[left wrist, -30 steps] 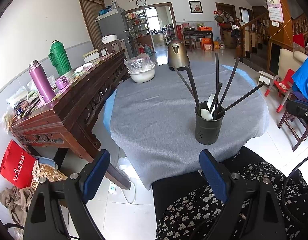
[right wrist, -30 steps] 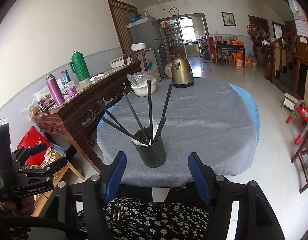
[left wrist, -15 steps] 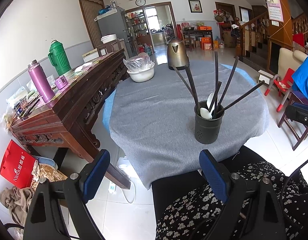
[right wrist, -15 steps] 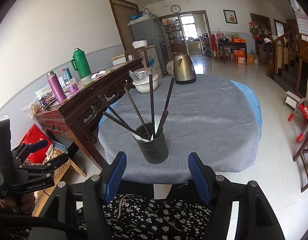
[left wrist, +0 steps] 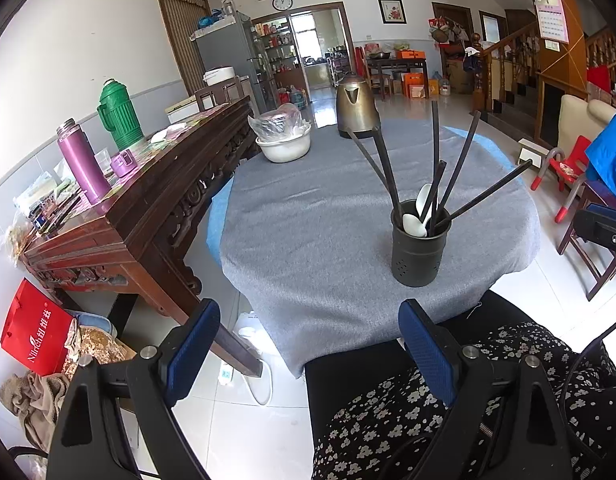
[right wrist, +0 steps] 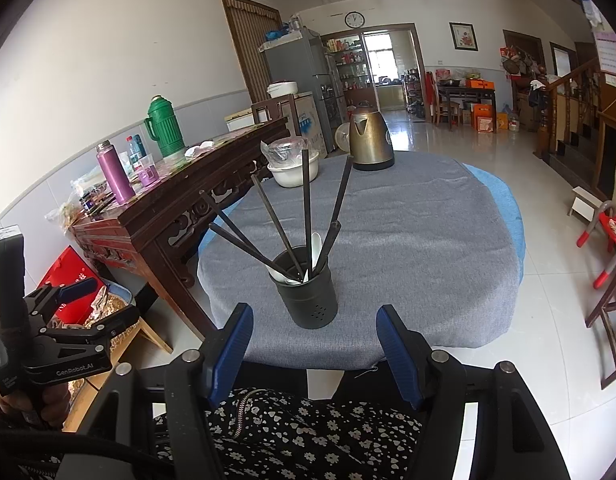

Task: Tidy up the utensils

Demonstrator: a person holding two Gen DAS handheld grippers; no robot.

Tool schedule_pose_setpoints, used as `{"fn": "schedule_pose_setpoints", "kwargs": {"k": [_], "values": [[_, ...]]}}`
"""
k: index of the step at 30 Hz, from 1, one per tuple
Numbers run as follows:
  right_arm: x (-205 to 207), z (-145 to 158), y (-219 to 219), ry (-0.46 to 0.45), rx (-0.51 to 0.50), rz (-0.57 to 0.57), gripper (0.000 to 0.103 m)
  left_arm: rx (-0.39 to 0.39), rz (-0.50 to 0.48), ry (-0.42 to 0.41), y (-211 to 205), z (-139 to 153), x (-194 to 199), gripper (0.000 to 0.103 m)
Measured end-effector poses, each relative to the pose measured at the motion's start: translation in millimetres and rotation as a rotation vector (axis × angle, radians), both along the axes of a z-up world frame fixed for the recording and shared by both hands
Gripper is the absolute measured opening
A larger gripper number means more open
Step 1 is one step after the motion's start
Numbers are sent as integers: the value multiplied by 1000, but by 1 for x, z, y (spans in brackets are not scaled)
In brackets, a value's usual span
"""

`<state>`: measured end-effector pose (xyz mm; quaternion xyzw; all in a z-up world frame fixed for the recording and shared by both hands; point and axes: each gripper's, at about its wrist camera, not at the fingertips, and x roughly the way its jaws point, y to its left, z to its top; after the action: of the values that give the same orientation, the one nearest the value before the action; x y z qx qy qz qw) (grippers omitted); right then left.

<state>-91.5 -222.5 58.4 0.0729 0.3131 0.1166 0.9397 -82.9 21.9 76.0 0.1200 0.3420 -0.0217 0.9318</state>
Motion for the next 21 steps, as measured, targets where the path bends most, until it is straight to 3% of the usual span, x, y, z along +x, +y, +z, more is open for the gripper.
{"fn": "schedule_pose_setpoints", "kwargs": {"k": [21], "values": [[3, 2, 5, -25, -17, 22, 68, -1, 12, 4, 0, 0, 6, 91]]}}
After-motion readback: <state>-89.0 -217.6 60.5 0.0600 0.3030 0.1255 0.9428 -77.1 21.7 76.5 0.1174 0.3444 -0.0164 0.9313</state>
